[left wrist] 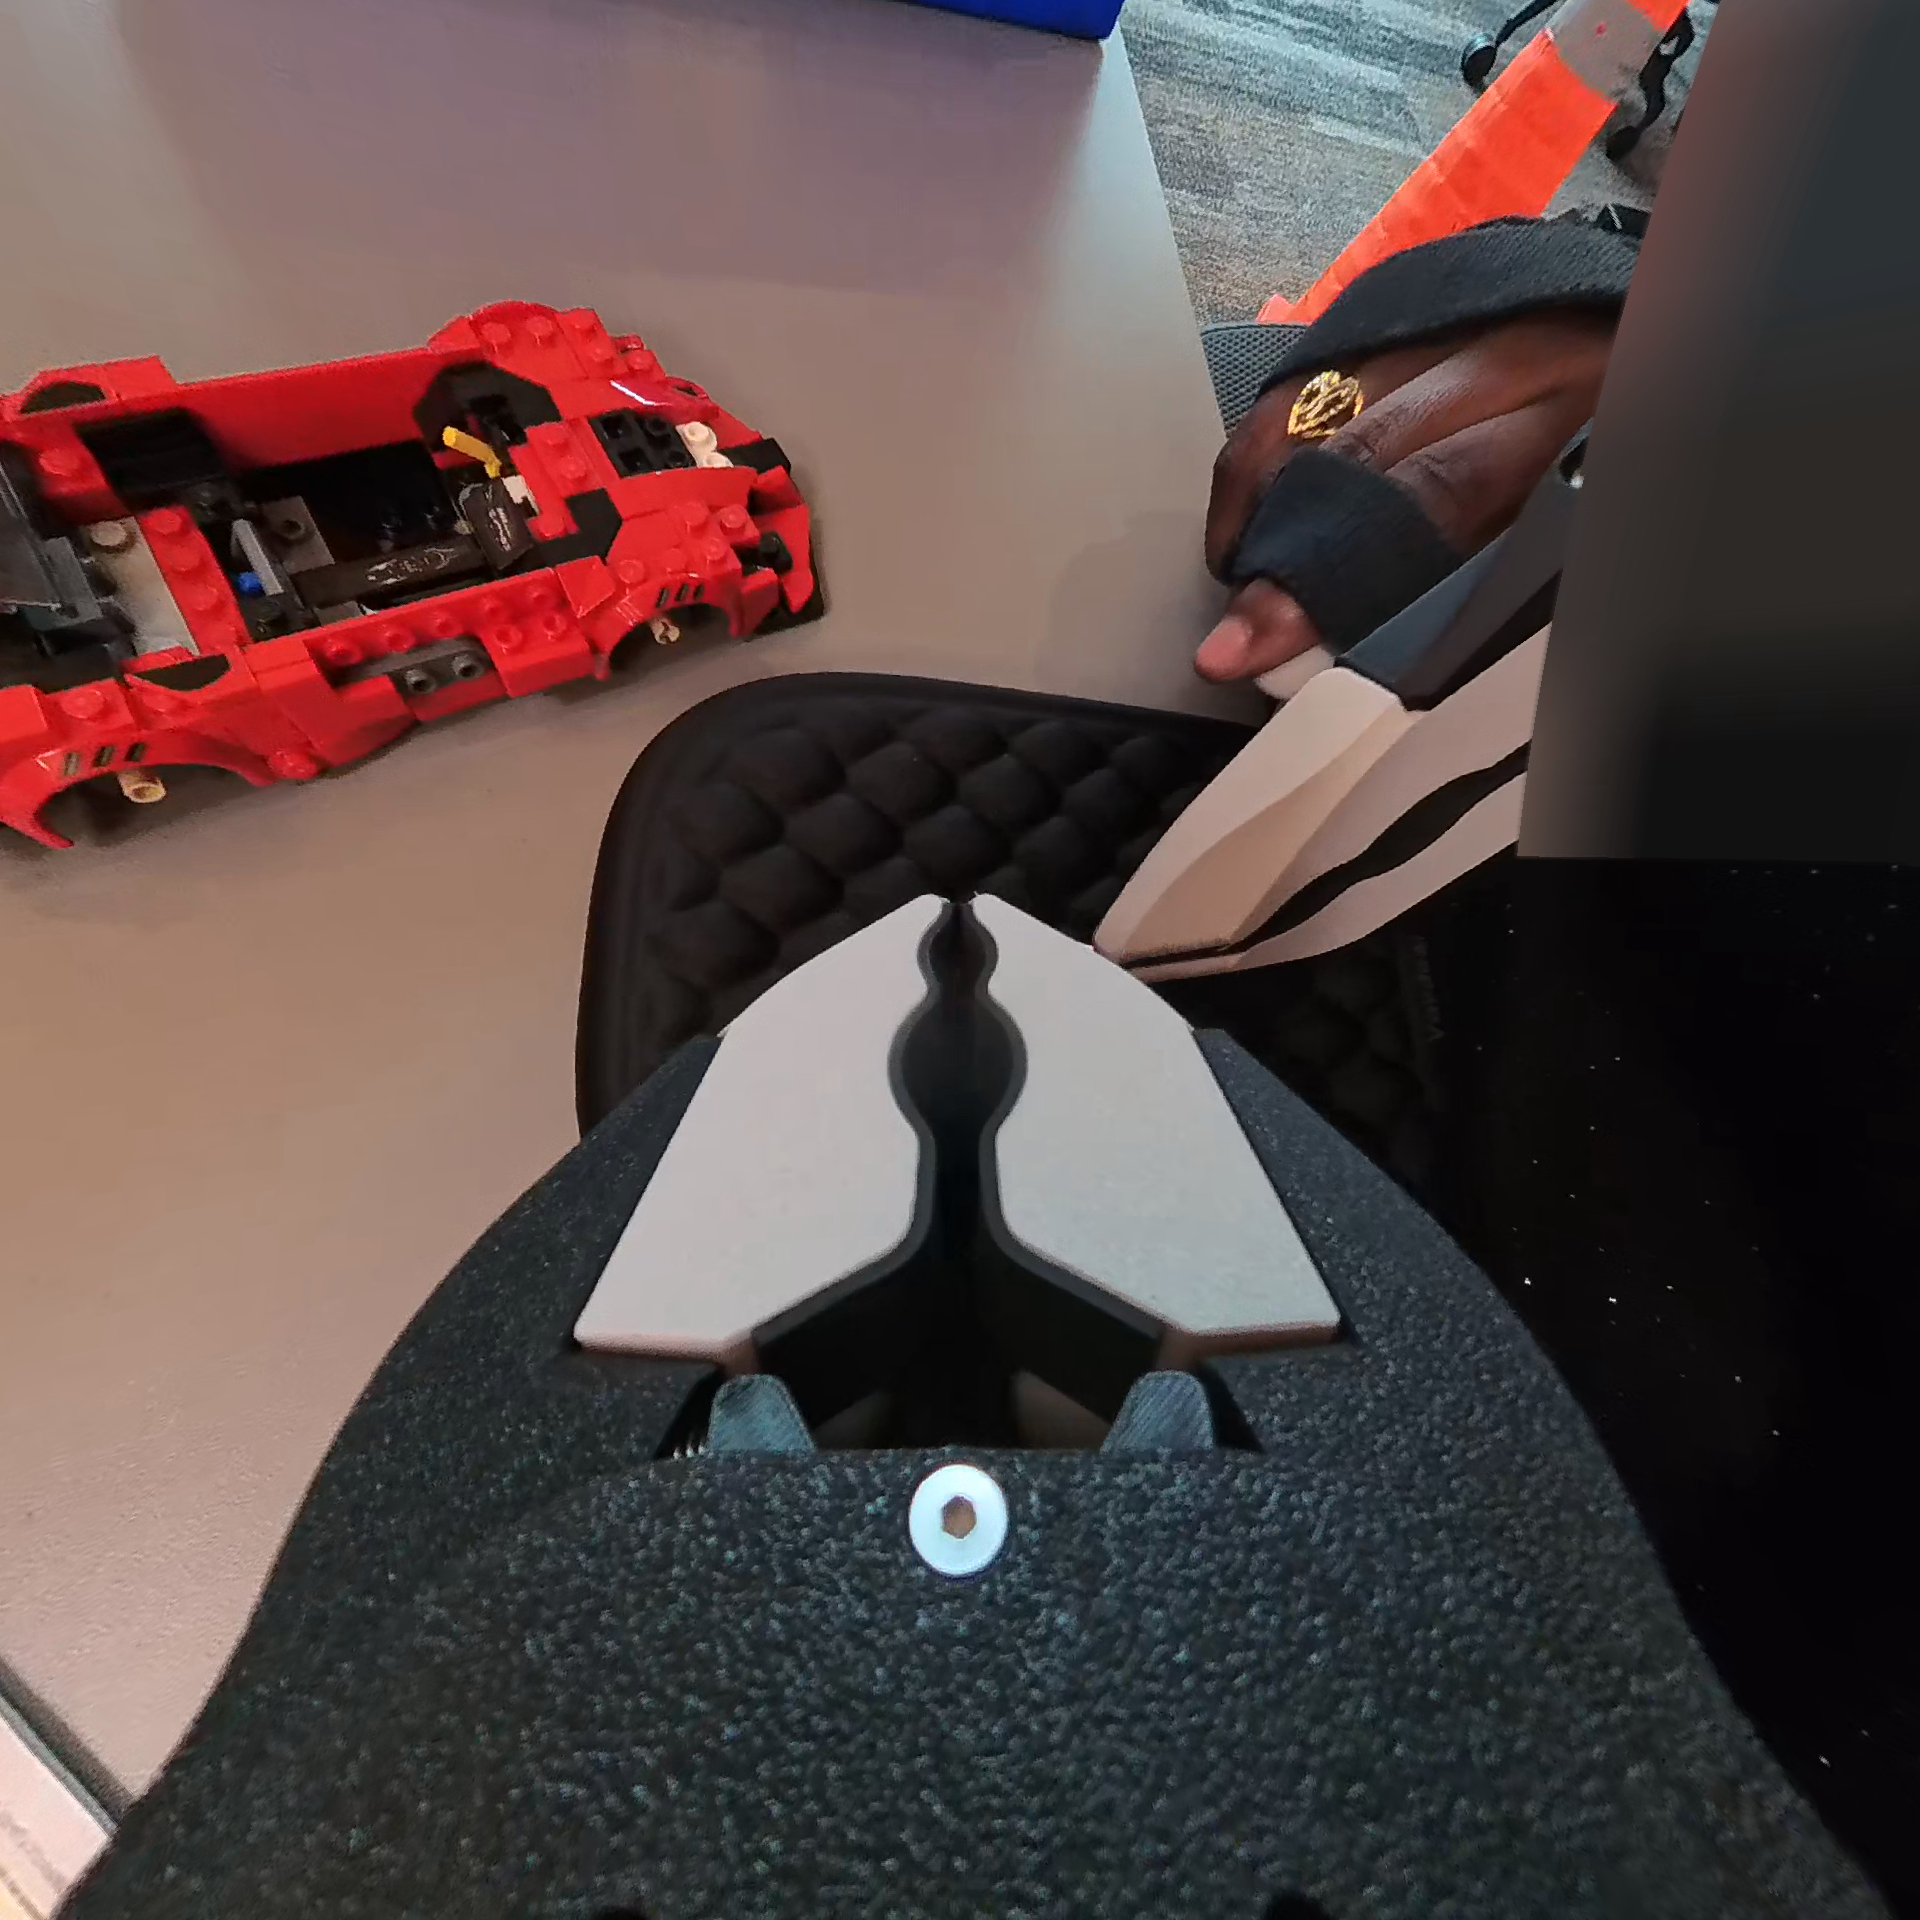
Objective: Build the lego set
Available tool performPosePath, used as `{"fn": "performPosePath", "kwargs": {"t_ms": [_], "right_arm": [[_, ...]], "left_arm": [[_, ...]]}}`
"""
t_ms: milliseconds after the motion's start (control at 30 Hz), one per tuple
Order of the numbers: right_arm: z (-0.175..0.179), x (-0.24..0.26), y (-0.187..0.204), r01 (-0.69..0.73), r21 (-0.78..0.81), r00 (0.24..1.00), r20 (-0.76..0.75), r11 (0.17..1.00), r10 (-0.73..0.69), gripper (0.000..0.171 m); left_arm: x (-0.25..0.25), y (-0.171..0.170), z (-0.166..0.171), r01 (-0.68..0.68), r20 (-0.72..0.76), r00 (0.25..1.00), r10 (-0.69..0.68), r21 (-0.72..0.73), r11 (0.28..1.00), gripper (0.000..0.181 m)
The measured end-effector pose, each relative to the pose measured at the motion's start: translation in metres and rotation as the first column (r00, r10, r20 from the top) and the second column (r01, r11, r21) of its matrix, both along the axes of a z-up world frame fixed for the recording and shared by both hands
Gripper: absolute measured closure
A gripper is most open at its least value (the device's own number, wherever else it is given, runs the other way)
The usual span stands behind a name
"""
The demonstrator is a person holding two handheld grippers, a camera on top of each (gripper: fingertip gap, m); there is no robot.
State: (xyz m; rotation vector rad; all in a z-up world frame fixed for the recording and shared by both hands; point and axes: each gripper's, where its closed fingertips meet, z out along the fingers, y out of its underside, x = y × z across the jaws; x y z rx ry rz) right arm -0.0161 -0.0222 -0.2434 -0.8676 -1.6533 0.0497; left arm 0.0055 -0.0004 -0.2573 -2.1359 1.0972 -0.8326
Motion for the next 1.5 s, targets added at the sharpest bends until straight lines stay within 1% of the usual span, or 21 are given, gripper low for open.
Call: {"fn": "performPosePath", "kwargs": {"t_ms": [167,533,1067,1133,1500], "right_arm": [[-0.0019,0.0002,0.0005,-0.002,0.007,1.000,0.012,1.000,0.002,0.171],[0.0005,-0.0017,-0.0030,-0.019,0.079,0.999,0.045,0.997,0.016,0.171],[0.0006,-0.0023,-0.0043,-0.052,0.074,0.997,0.063,0.996,0.047,0.171],[0.0014,-0.0023,-0.0037,-0.050,0.080,0.997,0.061,0.996,0.045,0.168],[0.0034,-0.0015,-0.0027,-0.056,0.077,0.997,0.052,0.995,0.052,0.163]], "left_arm": [[-0.0001,-0.0001,-0.0010,0.001,0.016,1.000,-0.001,0.001,1.000,0.181],[0.0005,-0.0010,-0.0033,0.004,0.064,0.998,-0.004,-0.005,1.000,0.181],[0.0002,-0.0002,-0.0043,0.006,0.086,0.996,-0.006,0.002,1.000,0.181],[0.0002,-0.0002,-0.0046,0.007,0.087,0.996,-0.007,0.003,1.000,0.181],[0.0002,-0.0001,-0.0053,0.008,0.090,0.996,-0.008,0.002,1.000,0.181]]}}
